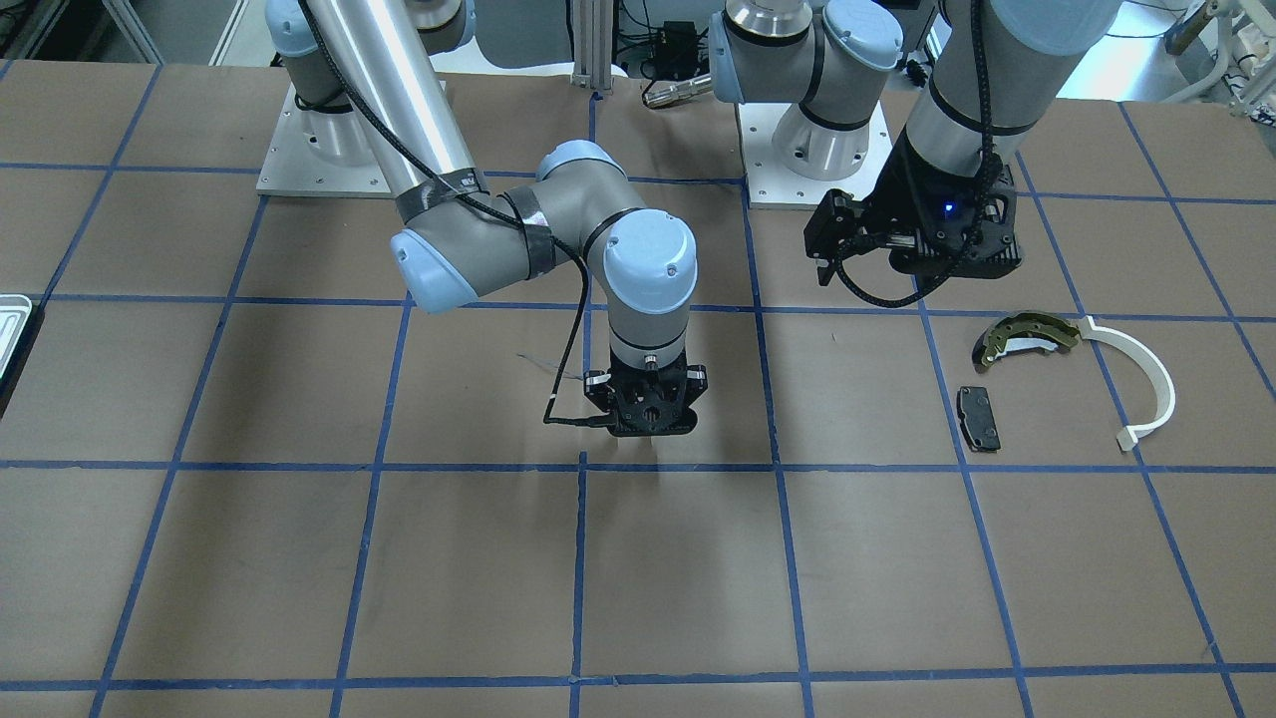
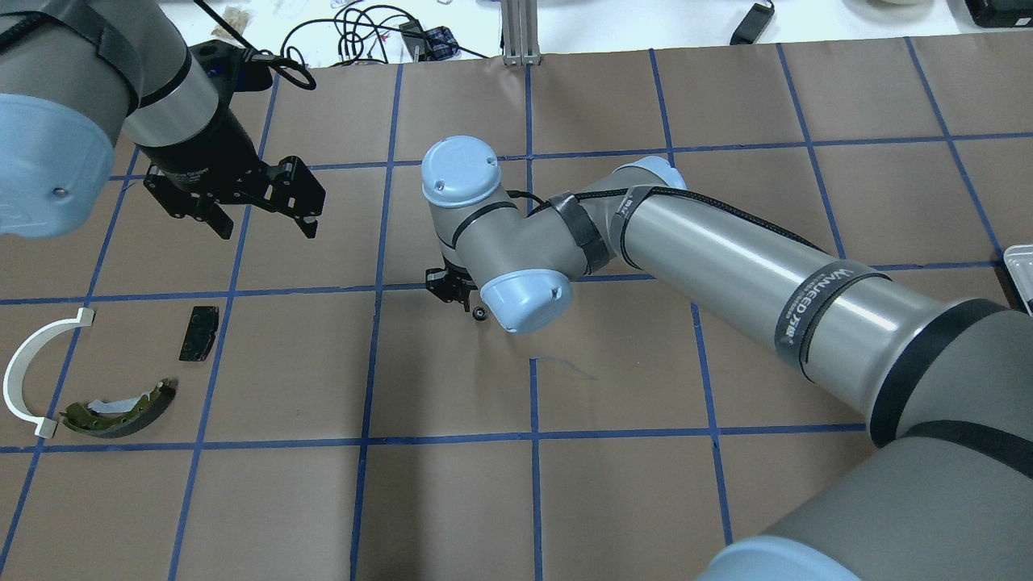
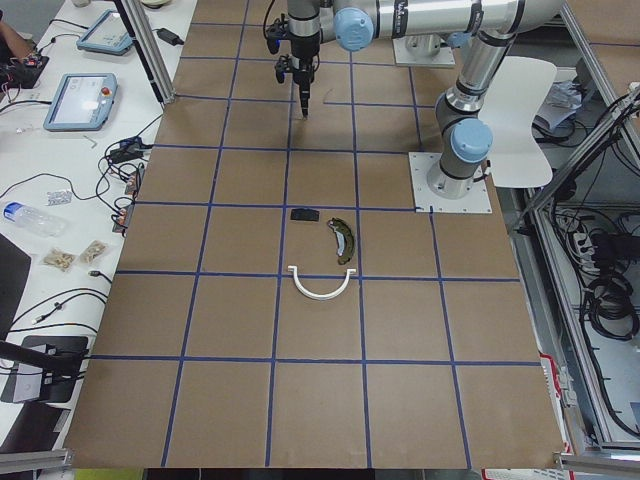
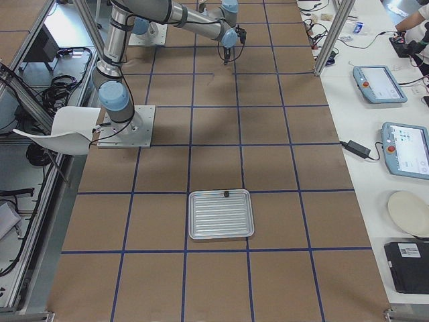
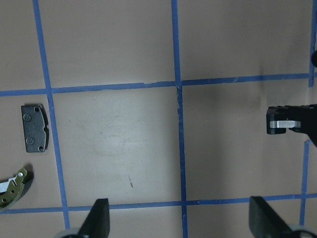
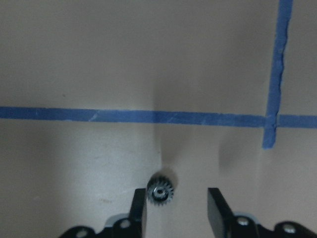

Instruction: Place bearing gear from tray to pile

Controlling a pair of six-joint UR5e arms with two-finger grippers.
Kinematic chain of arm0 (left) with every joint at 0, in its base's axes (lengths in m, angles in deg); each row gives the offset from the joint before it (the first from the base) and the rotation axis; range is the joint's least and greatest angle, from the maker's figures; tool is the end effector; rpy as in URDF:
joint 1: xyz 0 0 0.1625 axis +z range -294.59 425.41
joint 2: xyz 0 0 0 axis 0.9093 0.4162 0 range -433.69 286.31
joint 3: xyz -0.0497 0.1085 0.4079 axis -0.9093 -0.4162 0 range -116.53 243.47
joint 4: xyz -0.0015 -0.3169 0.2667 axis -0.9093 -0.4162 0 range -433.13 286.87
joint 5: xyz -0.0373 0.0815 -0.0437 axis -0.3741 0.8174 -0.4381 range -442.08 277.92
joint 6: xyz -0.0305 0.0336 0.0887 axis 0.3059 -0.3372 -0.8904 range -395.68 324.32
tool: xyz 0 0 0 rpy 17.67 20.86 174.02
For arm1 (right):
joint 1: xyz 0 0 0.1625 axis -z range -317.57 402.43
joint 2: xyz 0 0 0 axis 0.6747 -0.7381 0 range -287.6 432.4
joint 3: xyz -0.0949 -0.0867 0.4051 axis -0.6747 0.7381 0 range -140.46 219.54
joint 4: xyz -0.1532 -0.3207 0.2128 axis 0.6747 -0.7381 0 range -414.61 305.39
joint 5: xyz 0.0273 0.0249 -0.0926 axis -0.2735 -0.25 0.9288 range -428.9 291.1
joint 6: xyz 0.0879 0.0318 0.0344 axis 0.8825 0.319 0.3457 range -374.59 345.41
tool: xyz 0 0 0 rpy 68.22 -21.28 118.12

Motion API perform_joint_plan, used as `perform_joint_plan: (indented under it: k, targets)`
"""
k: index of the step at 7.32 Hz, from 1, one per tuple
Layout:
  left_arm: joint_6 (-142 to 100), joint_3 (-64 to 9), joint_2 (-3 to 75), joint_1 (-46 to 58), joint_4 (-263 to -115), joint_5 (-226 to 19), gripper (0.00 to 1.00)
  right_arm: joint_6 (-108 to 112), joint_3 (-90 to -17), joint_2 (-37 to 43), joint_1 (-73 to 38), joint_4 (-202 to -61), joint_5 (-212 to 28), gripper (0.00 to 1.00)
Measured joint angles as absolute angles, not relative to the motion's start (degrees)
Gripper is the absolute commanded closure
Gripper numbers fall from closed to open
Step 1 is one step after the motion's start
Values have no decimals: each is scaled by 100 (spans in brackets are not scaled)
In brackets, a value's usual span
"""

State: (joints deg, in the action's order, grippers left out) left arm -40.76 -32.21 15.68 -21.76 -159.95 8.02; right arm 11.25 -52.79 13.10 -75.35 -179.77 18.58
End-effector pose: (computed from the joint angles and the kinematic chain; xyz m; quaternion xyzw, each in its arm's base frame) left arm -0.1091 -0.4884 0.4502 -0.0196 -0.9997 -0.0162 0.0002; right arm 0.4244 -0.5102 0.2184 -0.0174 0.9994 -0.0067 0.0280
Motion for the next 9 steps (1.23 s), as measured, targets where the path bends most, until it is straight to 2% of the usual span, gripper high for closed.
perform_joint_plan:
  k: [2,5,9]
  targets:
    - [-4008,-3216,1695,-2176,-15897,785,0,217,-5253,665,-6734,-17389,1861,0]
    - [-3544,-3212,2315,-2773,-15154,773,0,-3157,-5274,-316,-4649,-16171,1936,0]
    - [-3039,-3216,3528,-3747,-14179,741,0,-7375,-5283,-536,-2001,-15943,2249,3]
